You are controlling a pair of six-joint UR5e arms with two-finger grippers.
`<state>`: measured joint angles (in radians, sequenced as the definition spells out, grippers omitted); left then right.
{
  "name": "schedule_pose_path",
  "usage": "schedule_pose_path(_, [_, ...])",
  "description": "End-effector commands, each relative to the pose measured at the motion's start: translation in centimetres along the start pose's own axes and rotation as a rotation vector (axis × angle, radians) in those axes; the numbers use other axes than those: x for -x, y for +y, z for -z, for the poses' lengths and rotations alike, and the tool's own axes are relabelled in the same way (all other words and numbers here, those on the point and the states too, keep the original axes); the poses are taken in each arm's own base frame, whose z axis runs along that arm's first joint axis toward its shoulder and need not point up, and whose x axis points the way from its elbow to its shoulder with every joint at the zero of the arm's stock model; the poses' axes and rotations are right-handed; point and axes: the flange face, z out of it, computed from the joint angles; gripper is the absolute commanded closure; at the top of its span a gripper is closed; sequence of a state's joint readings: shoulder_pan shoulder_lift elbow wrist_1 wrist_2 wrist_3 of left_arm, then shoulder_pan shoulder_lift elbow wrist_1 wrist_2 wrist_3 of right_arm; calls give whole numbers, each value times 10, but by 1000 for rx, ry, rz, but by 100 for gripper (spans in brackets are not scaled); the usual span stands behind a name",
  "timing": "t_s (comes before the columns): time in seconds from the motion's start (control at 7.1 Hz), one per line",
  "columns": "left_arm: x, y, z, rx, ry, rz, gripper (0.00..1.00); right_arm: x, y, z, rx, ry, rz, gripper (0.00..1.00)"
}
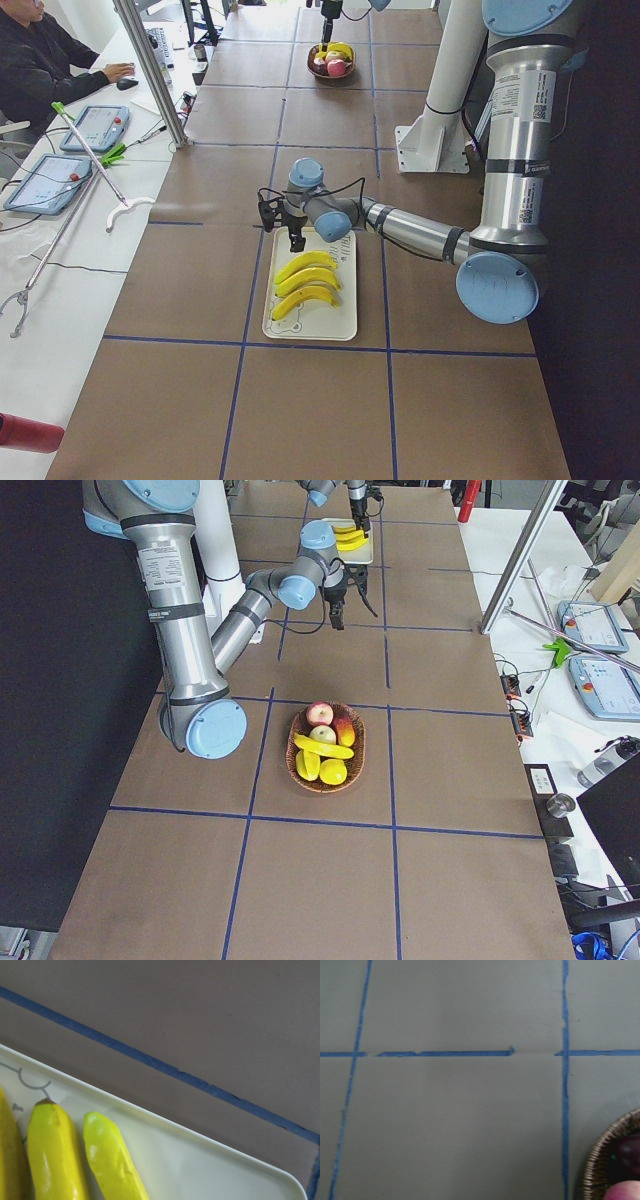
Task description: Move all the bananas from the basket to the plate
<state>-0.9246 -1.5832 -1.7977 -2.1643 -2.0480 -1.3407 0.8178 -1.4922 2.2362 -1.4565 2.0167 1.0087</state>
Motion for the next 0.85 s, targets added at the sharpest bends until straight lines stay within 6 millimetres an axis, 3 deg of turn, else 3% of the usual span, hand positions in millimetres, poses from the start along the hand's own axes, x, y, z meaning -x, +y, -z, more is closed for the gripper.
schedule_pose_path(0.0, [-38,14,38,3,97,-19,0,-99,25,5,35,0,-14,0])
schedule_pose_path(0.28, [-54,18,41,6,120,20,0,-170,47,11,120,-15,-252,0])
schedule_pose_path(0.42, [-56,21,39,12,121,18,0,-207,66,-2,119,-23,-282,0])
schedule_pose_path(0.56, [-59,23,41,13,126,14,0,-253,79,-28,79,-87,-298,0])
schedule_pose_path(0.7, [-59,24,42,14,128,14,0,-281,93,-47,87,-181,-384,0])
